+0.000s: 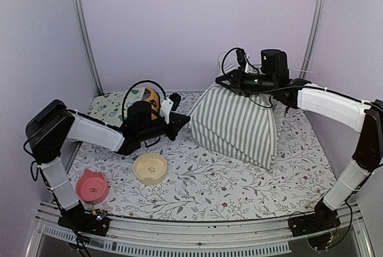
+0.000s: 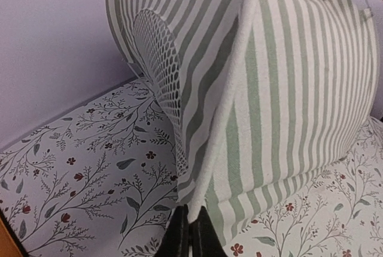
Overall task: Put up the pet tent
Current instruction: Adjust the tent at the center of the board.
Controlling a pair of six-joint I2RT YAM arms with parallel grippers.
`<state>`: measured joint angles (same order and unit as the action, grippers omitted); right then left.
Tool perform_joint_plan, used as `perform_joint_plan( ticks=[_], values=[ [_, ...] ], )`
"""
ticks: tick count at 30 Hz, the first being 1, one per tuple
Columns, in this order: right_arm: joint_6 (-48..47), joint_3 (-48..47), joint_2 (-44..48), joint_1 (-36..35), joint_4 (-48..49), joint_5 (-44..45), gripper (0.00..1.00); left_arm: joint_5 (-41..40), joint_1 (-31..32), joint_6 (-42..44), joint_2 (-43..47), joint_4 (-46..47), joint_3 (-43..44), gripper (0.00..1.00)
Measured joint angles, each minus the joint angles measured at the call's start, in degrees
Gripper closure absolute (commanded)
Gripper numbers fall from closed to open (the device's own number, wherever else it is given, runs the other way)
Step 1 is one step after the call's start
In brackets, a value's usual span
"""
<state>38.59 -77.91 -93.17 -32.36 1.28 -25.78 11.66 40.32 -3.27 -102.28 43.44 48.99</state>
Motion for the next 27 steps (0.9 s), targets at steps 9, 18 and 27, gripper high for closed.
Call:
perform_joint_plan(
  ticks=[9,18,27],
  values=[
    [-0.9,0.0,0.9,0.0,-2.3,-0.3,1.00,1.2,0.0,4.2,0.0,-1.5,0.3,0.80],
    [-1.1,0.7,2.5,0.0,-3.1,-0.7,1.00,2.6,0.0,5.0,0.0,-2.3,0.3,0.89],
    [-2.0,0.7,2.8,0.0,-4.7,0.2,1.00,2.6,0.2,5.7,0.1,-2.6,0.1,1.00]
  ],
)
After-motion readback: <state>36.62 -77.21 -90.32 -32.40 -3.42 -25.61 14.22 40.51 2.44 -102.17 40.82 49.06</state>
